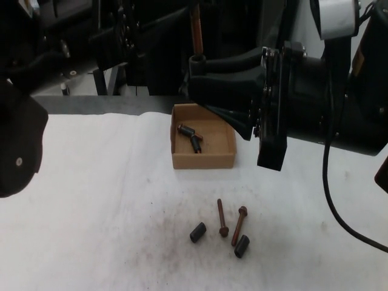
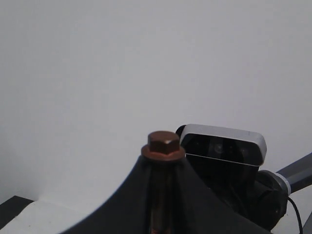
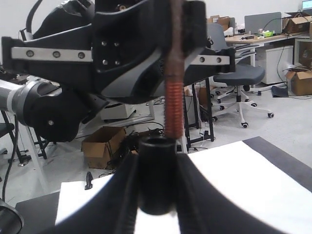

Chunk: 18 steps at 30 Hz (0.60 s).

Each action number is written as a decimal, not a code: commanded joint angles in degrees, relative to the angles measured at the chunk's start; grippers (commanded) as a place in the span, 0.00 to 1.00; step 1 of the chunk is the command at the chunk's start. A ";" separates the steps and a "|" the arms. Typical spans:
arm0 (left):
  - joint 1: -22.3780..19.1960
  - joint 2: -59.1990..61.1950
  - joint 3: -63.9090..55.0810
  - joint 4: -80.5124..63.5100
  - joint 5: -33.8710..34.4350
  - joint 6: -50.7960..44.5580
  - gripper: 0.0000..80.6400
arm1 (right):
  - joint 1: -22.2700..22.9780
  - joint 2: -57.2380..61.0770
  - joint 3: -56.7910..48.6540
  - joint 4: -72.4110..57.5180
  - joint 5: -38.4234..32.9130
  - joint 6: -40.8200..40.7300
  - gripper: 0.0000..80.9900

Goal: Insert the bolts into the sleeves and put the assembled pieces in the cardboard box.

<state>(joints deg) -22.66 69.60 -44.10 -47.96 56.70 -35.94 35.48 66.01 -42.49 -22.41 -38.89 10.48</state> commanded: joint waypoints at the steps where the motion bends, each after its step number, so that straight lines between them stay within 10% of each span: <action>1: -0.24 -0.15 -0.36 -0.19 0.96 -0.02 0.00 | -0.25 -0.20 -0.74 -1.03 -0.49 -0.18 0.01; 18: -0.24 -0.15 -0.36 0.79 2.27 -0.02 0.00 | -0.25 -0.20 -0.74 -1.03 0.00 -0.18 0.01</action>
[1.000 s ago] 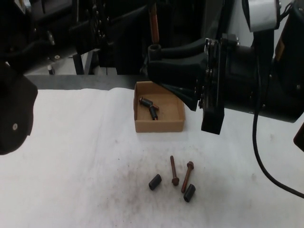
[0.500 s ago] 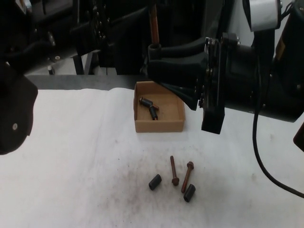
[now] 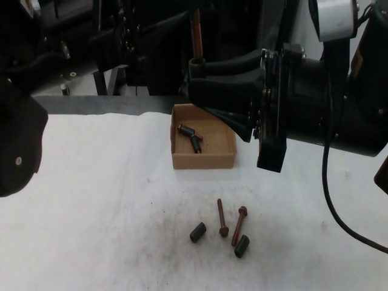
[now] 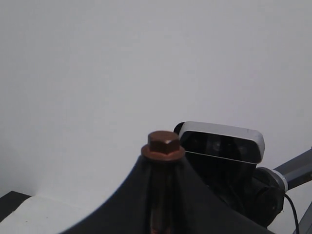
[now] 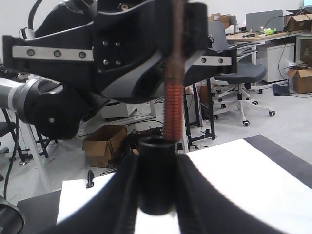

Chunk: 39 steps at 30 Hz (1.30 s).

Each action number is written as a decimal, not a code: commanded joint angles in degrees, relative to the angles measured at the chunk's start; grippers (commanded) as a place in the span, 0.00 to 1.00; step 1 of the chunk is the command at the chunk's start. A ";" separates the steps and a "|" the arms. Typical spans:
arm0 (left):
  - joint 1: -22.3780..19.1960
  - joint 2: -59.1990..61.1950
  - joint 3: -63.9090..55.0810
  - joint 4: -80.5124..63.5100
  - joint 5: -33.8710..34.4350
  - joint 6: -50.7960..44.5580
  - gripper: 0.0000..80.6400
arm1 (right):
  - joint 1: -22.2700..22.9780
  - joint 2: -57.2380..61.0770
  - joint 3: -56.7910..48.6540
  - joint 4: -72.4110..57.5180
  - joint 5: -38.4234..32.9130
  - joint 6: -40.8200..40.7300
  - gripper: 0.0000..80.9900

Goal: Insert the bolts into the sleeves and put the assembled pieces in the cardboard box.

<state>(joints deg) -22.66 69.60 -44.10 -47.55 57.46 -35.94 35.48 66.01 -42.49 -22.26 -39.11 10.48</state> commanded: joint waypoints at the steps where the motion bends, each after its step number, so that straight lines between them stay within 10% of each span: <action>1: -0.24 -0.15 -0.36 0.38 1.53 -0.02 0.00 | -0.25 -0.20 -0.74 -1.17 0.22 -0.18 0.01; 26: -0.24 -0.31 -0.36 7.65 1.68 1.30 0.00 | -2.32 -0.20 -1.42 -3.73 -1.75 1.55 0.01; 39: -1.24 -0.51 -0.64 7.94 1.35 -1.39 0.37 | -2.32 -0.20 -1.42 -3.73 -1.75 1.55 0.01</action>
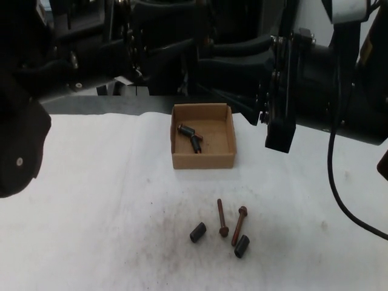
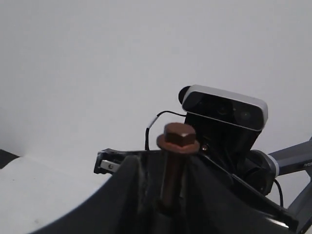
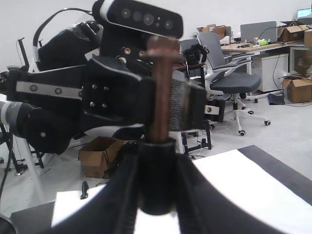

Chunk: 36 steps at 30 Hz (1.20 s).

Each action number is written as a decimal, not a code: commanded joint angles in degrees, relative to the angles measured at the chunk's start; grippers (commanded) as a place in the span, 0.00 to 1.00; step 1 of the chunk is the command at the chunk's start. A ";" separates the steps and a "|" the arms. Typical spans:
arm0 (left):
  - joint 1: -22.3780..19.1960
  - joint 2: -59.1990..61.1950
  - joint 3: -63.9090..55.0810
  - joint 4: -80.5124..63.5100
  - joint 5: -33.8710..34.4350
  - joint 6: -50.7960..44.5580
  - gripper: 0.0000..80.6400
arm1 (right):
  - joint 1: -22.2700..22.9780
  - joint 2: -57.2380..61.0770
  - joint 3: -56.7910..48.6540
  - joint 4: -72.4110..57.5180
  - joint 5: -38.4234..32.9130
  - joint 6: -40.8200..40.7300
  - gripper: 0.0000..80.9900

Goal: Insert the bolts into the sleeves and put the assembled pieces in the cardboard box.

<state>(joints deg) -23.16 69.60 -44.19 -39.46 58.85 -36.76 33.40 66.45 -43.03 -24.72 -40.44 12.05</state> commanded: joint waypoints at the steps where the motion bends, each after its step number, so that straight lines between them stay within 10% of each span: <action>1: -1.27 -0.51 -0.70 -0.15 -0.04 -0.58 0.37 | -0.24 -0.65 -0.88 -1.27 -0.42 -0.03 0.01; 23: 0.32 -1.03 -6.51 -0.20 -14.48 12.51 0.37 | -0.24 -0.65 -0.85 -0.80 -0.07 -0.03 0.01; 28: 3.06 -3.19 -6.93 0.91 -27.52 15.17 0.37 | -0.43 -0.37 -0.85 8.56 14.84 1.01 0.01; 31: 4.26 -4.79 -6.94 11.10 -35.40 18.62 0.27 | -1.80 1.93 -1.73 16.14 25.56 2.92 0.01; 36: 4.28 -7.47 -6.94 44.23 -50.54 22.82 0.00 | -6.89 12.27 -10.87 30.70 20.25 5.14 0.01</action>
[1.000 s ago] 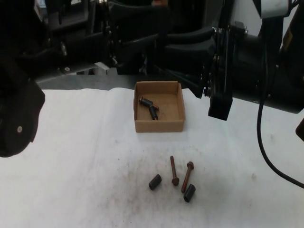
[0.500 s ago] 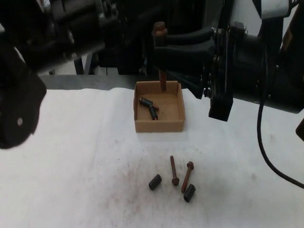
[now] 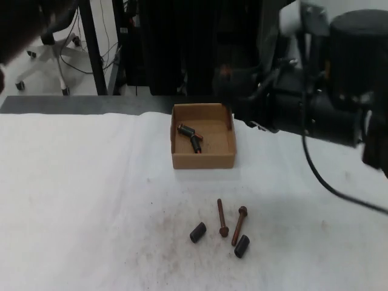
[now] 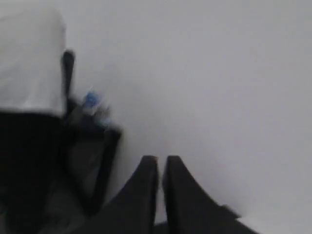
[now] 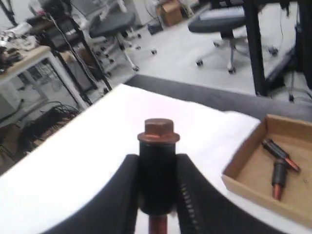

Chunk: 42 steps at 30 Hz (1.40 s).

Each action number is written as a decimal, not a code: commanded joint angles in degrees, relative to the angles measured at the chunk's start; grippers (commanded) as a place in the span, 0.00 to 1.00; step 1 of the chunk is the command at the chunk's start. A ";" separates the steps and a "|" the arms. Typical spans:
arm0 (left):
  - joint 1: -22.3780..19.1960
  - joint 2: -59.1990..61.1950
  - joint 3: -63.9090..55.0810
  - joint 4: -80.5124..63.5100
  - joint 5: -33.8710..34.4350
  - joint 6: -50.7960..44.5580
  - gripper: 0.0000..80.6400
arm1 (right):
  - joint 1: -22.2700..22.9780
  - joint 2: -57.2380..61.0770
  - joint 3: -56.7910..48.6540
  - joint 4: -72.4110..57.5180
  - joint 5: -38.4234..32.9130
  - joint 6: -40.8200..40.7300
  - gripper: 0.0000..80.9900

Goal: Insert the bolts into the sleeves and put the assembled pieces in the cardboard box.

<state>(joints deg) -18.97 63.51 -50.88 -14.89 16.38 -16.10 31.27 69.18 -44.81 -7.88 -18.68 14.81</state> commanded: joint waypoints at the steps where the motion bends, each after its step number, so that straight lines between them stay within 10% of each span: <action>1: 0.10 -1.43 -0.26 25.85 -8.74 2.17 0.00 | -5.53 11.85 -11.29 15.85 -1.84 2.38 0.01; 14: 0.10 -0.95 5.14 61.24 -8.62 10.53 0.00 | -7.96 50.19 -57.26 41.22 2.42 2.38 0.01; 24: 0.10 -0.95 8.49 66.31 -8.62 10.53 0.00 | -7.96 59.32 -66.40 48.05 2.42 1.85 0.01; 33: 0.10 -0.95 8.49 66.63 -5.86 10.53 0.00 | -7.96 59.30 -66.40 49.79 1.88 -1.10 0.49; 42: -0.02 -4.43 8.37 66.50 0.62 13.16 0.00 | -9.70 54.51 -66.40 56.03 2.06 1.20 0.00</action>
<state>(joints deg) -19.01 61.74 -42.42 51.50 15.86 -5.44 21.94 125.44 -110.60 48.24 -16.28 15.51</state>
